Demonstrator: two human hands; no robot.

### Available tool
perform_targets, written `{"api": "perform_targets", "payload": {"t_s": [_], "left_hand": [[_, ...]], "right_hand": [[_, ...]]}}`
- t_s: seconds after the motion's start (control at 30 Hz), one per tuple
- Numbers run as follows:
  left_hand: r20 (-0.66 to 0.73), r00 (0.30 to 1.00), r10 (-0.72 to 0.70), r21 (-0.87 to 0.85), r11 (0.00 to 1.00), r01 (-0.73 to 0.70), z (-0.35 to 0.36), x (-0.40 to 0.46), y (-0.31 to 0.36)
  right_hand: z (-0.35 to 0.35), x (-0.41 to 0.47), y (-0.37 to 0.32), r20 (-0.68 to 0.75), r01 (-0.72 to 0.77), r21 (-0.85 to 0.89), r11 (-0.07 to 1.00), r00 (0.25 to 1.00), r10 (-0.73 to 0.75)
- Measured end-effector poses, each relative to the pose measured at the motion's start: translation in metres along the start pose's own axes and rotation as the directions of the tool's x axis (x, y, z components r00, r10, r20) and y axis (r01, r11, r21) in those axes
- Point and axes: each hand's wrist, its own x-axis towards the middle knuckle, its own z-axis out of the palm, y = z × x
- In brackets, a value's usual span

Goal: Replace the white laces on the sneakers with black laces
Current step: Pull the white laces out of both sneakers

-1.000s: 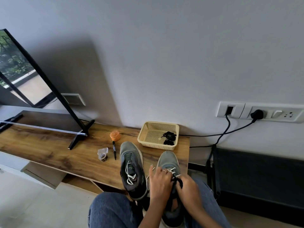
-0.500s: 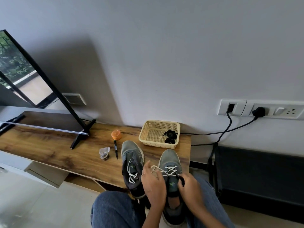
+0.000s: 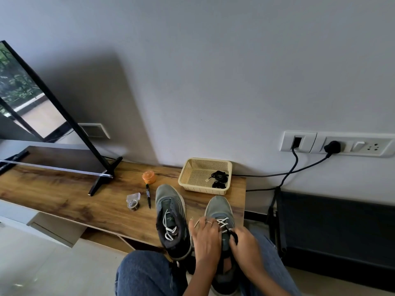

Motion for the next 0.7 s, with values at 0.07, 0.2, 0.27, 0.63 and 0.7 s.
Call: {"api": "perform_targets", "payload": {"t_s": [0.07,0.2,0.27,0.63,0.7], "left_hand": [[0.004,1.000,0.008,0.003,1.000,-0.008,0.000,-0.002,-0.002],[0.147,0.989,-0.022,-0.026,0.999,0.027,-0.003,0.001,0.005],[0.170,0.983,-0.065,-0.049,0.996,0.074,-0.002,0.003,0.007],[0.071,0.711,-0.699,-0.538,0.574,0.617,-0.032,0.004,-0.015],[0.058,0.686,-0.725,-0.611,0.518,0.599,-0.038,0.003,-0.017]], "right_hand": [[0.000,0.000,-0.001,0.010,-0.007,-0.001,1.000,1.000,0.007],[-0.001,0.000,-0.001,0.034,-0.006,-0.002,1.000,0.999,0.006],[-0.003,0.001,-0.001,0.035,-0.015,-0.007,1.000,0.999,0.016],[-0.004,0.001,0.000,-0.033,-0.097,0.041,0.994,0.995,0.098],[-0.003,0.000,0.000,-0.028,-0.081,0.038,0.996,0.996,0.082]]}}
